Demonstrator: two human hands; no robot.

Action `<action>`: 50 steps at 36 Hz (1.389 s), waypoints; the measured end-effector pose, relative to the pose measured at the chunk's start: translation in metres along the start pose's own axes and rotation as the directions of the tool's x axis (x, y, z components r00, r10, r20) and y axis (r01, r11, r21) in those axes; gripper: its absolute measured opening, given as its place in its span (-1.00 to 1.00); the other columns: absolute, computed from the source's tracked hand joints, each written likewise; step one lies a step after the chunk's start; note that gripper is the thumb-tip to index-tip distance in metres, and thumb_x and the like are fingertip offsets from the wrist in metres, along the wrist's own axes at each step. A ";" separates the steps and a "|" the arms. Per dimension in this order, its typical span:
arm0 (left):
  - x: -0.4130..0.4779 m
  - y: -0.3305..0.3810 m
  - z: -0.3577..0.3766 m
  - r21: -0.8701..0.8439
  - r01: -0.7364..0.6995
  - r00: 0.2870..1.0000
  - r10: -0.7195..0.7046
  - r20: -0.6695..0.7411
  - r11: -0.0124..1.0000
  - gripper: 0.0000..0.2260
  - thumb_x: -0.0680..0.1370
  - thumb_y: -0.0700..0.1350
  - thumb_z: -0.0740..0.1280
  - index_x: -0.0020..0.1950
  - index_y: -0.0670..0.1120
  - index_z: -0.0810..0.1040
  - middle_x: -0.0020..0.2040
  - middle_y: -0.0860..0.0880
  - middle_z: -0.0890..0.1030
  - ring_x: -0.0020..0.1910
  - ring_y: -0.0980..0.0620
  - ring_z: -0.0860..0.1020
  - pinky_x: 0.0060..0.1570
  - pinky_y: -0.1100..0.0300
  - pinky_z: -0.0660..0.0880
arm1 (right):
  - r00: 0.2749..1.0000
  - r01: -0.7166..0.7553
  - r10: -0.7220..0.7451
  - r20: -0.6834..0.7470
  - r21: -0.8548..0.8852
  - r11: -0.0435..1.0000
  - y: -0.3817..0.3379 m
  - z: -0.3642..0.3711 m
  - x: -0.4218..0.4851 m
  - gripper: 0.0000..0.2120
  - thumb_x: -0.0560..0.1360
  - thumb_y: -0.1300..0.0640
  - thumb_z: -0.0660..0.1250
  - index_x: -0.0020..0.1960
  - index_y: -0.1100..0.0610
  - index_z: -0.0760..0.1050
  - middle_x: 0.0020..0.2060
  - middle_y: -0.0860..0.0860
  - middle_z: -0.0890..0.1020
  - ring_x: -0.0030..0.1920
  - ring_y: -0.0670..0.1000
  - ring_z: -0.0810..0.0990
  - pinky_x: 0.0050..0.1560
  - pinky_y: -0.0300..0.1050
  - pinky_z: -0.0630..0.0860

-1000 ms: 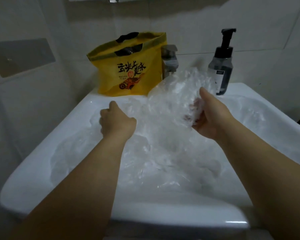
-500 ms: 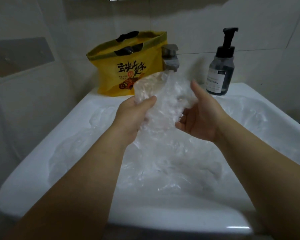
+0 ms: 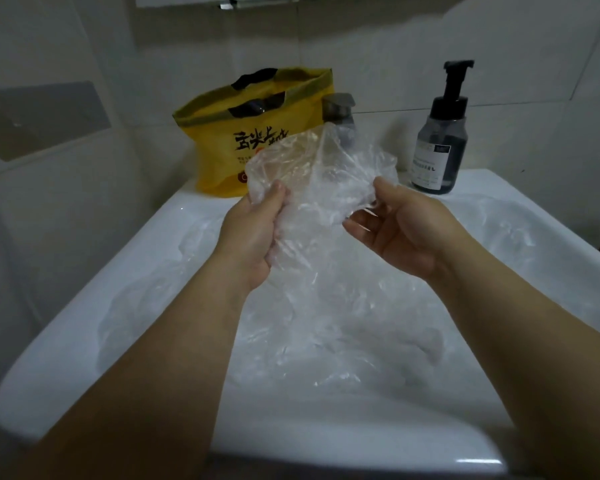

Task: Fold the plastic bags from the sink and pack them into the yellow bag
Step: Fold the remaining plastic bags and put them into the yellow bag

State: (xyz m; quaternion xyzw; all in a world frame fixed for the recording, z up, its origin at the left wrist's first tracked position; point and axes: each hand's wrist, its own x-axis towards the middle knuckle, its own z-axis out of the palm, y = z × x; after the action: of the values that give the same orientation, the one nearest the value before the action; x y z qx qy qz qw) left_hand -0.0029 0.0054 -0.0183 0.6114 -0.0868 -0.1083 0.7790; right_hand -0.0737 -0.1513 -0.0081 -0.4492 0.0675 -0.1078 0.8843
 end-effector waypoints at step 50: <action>-0.011 0.013 0.005 -0.437 0.221 0.972 -0.162 0.168 0.872 -0.79 0.56 -0.17 0.32 0.18 -0.15 0.57 -0.02 -0.11 0.70 -0.08 0.02 0.64 -0.41 0.29 0.54 | 0.988 0.025 0.015 -0.154 0.257 0.966 -0.011 0.015 -0.019 -0.88 0.54 0.40 0.23 -0.13 0.23 0.43 -0.25 0.14 0.65 -0.10 0.06 0.64 -0.02 -0.09 0.59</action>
State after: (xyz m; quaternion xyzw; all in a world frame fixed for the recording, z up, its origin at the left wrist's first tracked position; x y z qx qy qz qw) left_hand -0.0142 0.0064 -0.0045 0.4109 -0.0469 -0.2406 0.8781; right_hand -0.0900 -0.1413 0.0095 -0.3205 0.1200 -0.1525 0.9271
